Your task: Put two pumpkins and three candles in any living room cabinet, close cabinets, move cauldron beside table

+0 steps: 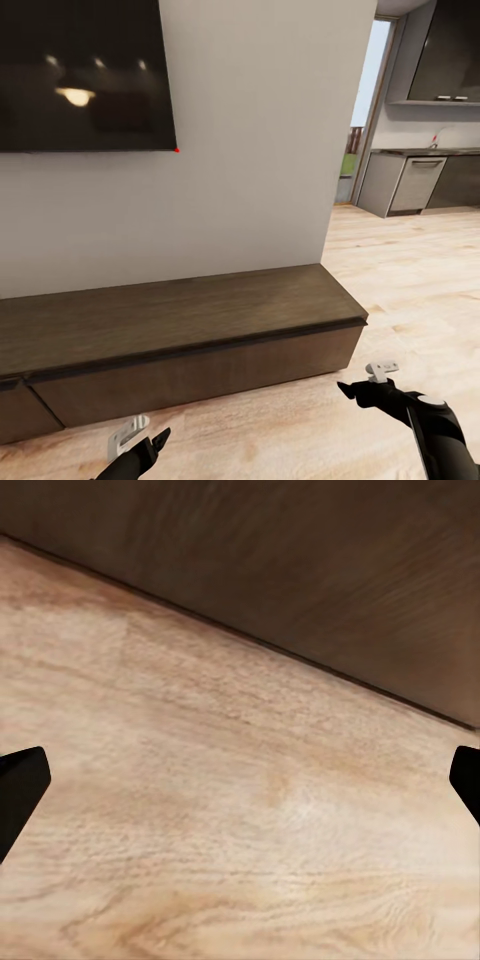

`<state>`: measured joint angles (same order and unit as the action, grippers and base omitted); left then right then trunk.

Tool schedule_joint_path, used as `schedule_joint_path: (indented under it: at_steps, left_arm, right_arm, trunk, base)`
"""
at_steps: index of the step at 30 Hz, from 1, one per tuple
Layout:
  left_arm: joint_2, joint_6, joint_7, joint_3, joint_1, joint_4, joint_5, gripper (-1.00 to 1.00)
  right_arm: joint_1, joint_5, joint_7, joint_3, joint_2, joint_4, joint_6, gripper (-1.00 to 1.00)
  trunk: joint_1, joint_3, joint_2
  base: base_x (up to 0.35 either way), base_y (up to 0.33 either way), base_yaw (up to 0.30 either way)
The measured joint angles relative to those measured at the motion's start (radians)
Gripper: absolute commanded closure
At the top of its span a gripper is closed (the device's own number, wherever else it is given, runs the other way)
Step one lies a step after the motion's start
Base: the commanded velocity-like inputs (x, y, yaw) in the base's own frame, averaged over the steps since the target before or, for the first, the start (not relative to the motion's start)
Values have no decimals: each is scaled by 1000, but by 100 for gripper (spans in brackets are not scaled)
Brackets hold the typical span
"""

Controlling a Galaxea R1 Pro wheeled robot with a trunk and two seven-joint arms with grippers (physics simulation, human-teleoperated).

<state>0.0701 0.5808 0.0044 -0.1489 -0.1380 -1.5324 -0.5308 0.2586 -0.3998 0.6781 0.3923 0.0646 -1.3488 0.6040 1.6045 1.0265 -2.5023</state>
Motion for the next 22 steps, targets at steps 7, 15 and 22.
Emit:
schedule_joint_path:
  at_steps: [7, 15, 22]
  left_arm:
    - [0, -1, 2, 4, 1, 1, 7, -100]
    - [1, -1, 15, 6, 6, 4, 9, -100]
    - [3, 0, 6, 6, 10, 5, 8, -100]
  right_arm:
    - [-2, 0, 0, 0, -4, 2, 3, -100]
    - [-2, -1, 0, 0, -5, 2, 3, -100]
    - [-1, 0, 0, 0, -5, 2, 3, -100]
  trunk:
    - [0, 0, 0]
    - [0, 0, 0]
    - [0, 0, 0]
  base:
    - [0, 0, 0]
    - [0, 0, 0]
    - [0, 0, 0]
